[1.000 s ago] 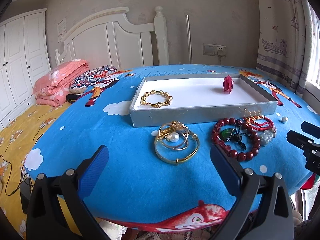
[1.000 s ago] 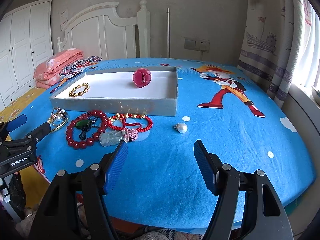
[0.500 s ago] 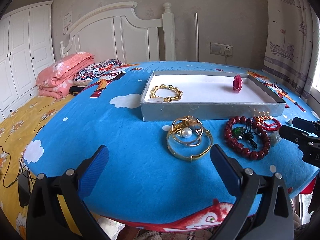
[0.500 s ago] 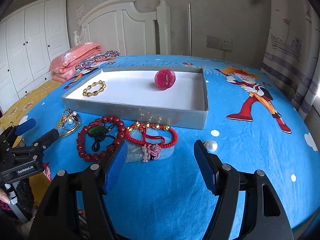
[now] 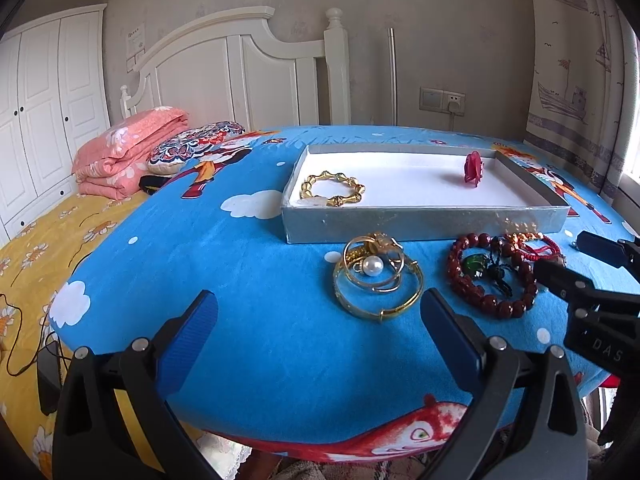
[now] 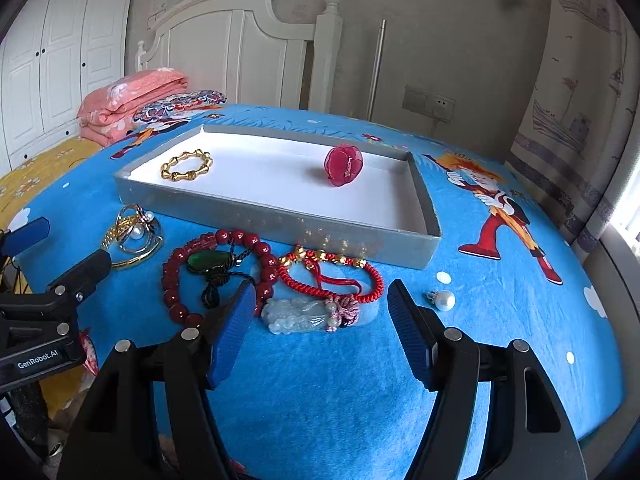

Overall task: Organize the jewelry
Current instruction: 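Withdraw both tools from the tray back over the remaining jewelry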

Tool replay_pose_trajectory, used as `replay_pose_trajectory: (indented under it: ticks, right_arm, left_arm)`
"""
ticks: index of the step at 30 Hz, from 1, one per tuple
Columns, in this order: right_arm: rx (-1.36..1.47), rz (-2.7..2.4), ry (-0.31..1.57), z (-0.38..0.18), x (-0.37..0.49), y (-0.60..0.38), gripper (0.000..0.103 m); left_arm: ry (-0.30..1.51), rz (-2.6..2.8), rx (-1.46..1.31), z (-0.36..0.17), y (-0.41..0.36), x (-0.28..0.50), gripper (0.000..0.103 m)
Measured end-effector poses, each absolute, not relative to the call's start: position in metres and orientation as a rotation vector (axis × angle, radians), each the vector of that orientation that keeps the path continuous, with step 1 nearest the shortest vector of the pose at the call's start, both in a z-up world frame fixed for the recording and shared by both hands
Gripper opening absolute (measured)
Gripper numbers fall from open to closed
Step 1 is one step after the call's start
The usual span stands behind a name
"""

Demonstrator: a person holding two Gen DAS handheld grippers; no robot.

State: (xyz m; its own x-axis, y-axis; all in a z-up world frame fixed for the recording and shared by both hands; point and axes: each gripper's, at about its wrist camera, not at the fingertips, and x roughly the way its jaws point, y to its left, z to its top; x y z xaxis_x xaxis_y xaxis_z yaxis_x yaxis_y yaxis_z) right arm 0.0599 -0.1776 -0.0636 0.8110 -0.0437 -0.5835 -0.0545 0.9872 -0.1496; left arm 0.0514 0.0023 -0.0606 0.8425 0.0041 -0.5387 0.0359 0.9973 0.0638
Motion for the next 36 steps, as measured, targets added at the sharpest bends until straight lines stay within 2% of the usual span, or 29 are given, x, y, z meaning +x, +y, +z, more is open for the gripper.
replay_pose_trajectory:
  ticks: [10, 14, 23, 26, 31, 34, 35, 36]
  right_arm:
    - [-0.198, -0.184, 0.637, -0.063, 0.040, -0.208, 0.063]
    - [-0.111, -0.162, 0.623, -0.061, 0.028, -0.224, 0.063]
    - [-0.159, -0.111, 0.618, -0.067, 0.038, -0.196, 0.063]
    - [-0.167, -0.133, 0.629, -0.075, 0.050, -0.193, 0.059]
    - [-0.145, -0.130, 0.606, -0.076, 0.052, -0.198, 0.059]
    - [-0.077, -0.089, 0.613, -0.076, 0.053, -0.210, 0.052]
    - [-0.064, -0.085, 0.615, -0.077, 0.054, -0.212, 0.047]
    - [-0.061, -0.082, 0.614, -0.076, 0.054, -0.213, 0.034]
  left_arm:
    - [0.579, -0.010, 0.028, -0.060, 0.013, 0.054, 0.098]
    - [0.574, -0.018, 0.039, -0.061, 0.009, 0.052, 0.098]
    - [0.580, -0.011, 0.043, -0.063, 0.010, 0.053, 0.098]
    - [0.576, -0.007, 0.053, -0.063, 0.009, 0.053, 0.098]
    - [0.585, -0.004, 0.037, -0.065, 0.013, 0.055, 0.098]
    - [0.590, -0.015, 0.040, -0.066, 0.011, 0.055, 0.098]
    - [0.586, -0.022, 0.043, -0.066, 0.010, 0.054, 0.098]
    - [0.580, -0.029, 0.046, -0.065, 0.009, 0.053, 0.098]
